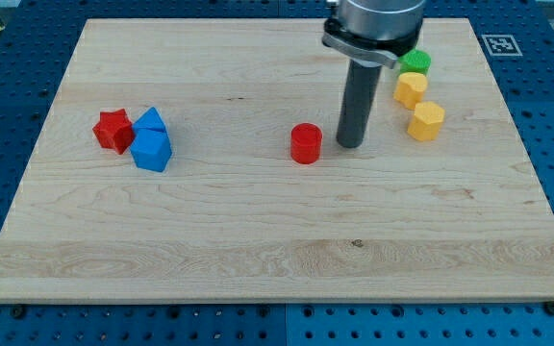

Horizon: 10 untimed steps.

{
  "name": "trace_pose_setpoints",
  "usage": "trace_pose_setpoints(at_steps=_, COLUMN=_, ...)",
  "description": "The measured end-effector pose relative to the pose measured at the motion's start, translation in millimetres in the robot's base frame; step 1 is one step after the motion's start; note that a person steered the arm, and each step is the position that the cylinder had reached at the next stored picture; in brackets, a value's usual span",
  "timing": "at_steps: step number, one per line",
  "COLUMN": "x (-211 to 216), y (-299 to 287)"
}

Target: Push the red circle close to blue blocks

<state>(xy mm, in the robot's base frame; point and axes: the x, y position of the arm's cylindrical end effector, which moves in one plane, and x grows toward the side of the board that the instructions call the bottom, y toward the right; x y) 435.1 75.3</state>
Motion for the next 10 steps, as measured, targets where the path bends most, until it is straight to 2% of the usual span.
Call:
trace_pose_setpoints(at_steps=2, x=0, y=-35)
trace_pose_setpoints(at_steps=4, x=32, y=-38)
trace_pose_setpoints(at_steps=5, x=33, y=-41)
trace_pose_setpoints(at_steps=10, x=-4, y=-149)
